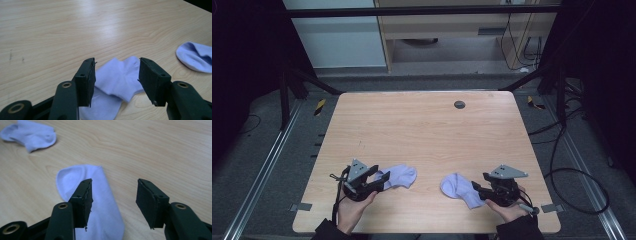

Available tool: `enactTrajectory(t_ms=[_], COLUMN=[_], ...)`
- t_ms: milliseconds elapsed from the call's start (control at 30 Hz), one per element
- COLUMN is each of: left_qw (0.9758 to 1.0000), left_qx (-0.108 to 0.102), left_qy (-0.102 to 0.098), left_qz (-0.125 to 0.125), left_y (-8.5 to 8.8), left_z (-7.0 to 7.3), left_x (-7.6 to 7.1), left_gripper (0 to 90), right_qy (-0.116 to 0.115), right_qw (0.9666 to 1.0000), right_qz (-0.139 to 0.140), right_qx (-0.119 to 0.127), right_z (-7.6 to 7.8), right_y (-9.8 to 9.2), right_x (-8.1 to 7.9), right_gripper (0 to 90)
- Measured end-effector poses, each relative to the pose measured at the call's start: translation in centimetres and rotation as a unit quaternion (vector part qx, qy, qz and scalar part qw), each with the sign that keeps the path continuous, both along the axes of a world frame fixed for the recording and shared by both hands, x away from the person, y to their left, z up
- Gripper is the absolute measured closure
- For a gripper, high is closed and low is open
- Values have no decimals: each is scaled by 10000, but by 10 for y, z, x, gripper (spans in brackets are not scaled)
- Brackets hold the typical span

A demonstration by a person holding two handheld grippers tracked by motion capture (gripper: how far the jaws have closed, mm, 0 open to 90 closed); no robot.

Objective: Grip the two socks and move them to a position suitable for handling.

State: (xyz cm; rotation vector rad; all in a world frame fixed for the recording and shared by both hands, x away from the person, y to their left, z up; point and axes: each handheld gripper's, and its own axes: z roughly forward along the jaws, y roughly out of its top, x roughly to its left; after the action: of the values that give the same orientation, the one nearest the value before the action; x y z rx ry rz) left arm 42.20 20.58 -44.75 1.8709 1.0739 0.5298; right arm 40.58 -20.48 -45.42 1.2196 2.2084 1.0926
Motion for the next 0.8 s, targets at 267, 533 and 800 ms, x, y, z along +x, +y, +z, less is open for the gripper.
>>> enactTrajectory(t_ms=[267,533,800], left_qw=[9999,9993,9986], left_qx=[-16,48,109], left_qy=[16,3,-9], left_qz=[-132,-363,-519], left_y=[-22,-54,-78], left_z=[2,1,0], left_x=[2,4,6], left_gripper=[483,502,520], right_qy=[16,93,193], right_qw=[9997,9990,9983], right_qz=[213,391,502], right_qx=[-87,-180,-216], right_z=[-2,-9,-13], right_y=[7,12,16], right_x=[-10,-9,-10], right_gripper=[498,557,589])
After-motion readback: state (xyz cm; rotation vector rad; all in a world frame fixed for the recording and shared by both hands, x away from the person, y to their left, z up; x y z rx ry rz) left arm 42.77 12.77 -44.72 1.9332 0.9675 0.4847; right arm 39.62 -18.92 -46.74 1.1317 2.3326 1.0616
